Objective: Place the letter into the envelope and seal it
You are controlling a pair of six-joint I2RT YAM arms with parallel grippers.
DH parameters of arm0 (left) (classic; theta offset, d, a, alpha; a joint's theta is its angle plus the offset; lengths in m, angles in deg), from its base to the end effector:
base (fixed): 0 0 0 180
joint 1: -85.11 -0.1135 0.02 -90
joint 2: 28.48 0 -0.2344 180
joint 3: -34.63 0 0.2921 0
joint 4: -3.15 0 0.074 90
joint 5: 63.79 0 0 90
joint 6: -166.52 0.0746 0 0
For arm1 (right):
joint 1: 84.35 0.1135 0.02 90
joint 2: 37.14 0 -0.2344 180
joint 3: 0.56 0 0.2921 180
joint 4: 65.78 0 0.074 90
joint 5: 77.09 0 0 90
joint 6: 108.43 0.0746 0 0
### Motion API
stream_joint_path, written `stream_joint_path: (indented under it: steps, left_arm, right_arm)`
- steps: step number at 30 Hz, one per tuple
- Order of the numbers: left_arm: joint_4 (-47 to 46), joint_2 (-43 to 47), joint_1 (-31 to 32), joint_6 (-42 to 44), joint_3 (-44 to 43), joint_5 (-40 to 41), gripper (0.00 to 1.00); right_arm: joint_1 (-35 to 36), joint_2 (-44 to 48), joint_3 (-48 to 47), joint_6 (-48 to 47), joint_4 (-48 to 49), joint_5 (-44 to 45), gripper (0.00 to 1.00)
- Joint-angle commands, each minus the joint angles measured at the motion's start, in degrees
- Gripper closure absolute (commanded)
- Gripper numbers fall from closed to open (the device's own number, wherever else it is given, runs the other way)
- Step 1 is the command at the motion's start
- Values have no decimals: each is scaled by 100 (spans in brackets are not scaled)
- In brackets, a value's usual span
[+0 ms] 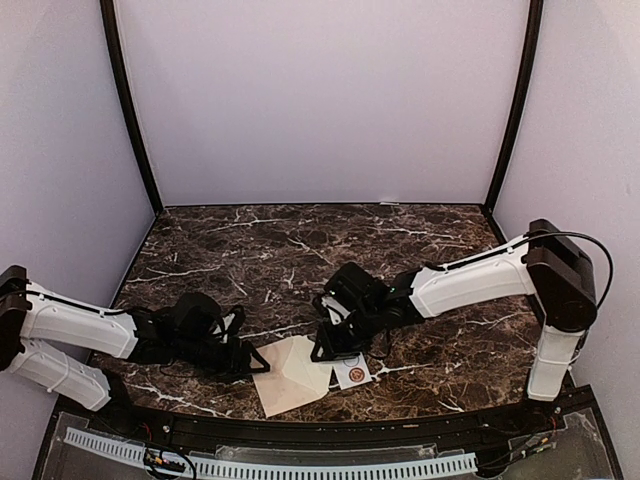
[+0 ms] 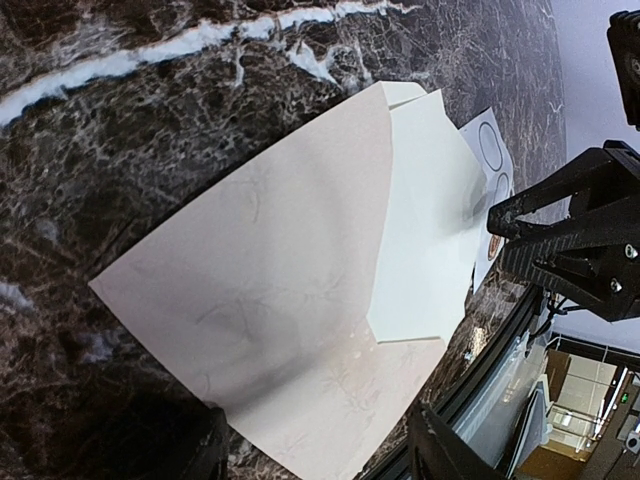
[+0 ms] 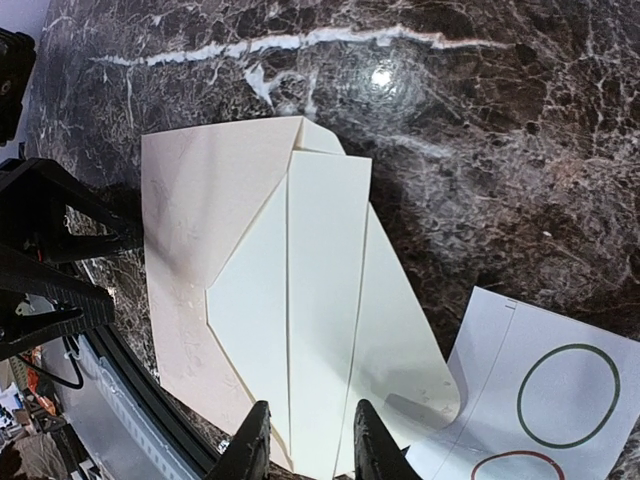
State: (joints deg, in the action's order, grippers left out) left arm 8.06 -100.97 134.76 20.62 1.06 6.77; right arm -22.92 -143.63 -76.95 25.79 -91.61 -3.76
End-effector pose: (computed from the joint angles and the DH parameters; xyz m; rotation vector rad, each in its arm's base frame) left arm 0.1629 -0.2301 0.0536 0.0490 2.6713 -1.1805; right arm 0.1824 0.3797 0.0713 -0.5540 2.8042 0.9499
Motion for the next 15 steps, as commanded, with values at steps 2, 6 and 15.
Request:
stream_joint_path:
  steps: [2, 6, 15]
  left_arm:
    - [149, 21, -31, 66, 17, -55, 41]
    - [149, -4, -32, 70, 23, -60, 41]
    - [128, -52, -26, 62, 19, -71, 41]
  right_arm:
    - [-38, -161, 26, 22, 111, 37, 77]
    - [-42, -283, 28, 41, 219, -45, 81]
    - [-37, -478, -55, 62, 297, -101, 86]
